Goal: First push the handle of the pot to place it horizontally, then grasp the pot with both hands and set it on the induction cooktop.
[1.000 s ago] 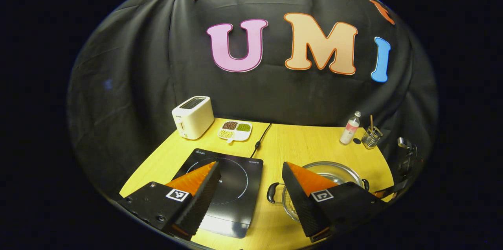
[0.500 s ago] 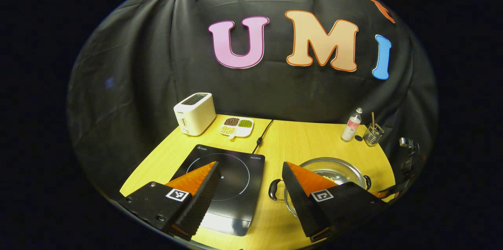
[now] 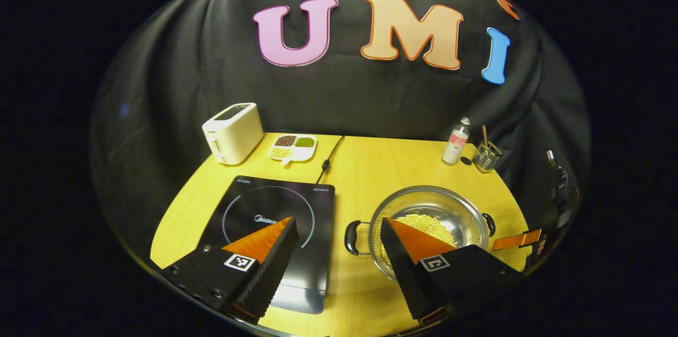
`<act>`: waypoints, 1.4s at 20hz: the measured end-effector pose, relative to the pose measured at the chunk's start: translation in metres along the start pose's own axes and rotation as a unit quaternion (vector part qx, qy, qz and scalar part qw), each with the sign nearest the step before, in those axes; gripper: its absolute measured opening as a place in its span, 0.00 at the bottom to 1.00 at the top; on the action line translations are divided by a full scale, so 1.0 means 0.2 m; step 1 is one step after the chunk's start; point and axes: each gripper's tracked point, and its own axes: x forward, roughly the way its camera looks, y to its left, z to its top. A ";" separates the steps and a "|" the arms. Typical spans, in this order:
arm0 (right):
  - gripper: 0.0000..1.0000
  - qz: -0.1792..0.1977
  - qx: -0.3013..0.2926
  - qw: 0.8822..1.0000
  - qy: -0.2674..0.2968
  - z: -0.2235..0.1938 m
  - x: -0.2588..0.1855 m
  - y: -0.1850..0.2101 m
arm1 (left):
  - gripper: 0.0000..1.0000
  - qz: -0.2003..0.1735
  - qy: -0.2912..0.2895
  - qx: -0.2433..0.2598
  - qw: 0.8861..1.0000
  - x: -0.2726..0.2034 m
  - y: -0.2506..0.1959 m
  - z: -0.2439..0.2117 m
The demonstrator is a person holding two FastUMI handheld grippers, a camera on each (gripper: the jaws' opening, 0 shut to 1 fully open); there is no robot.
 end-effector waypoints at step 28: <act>0.90 0.069 -0.011 0.996 0.058 0.29 0.40 0.05 | 0.84 -0.094 0.248 -0.087 0.960 0.62 -0.14 -0.50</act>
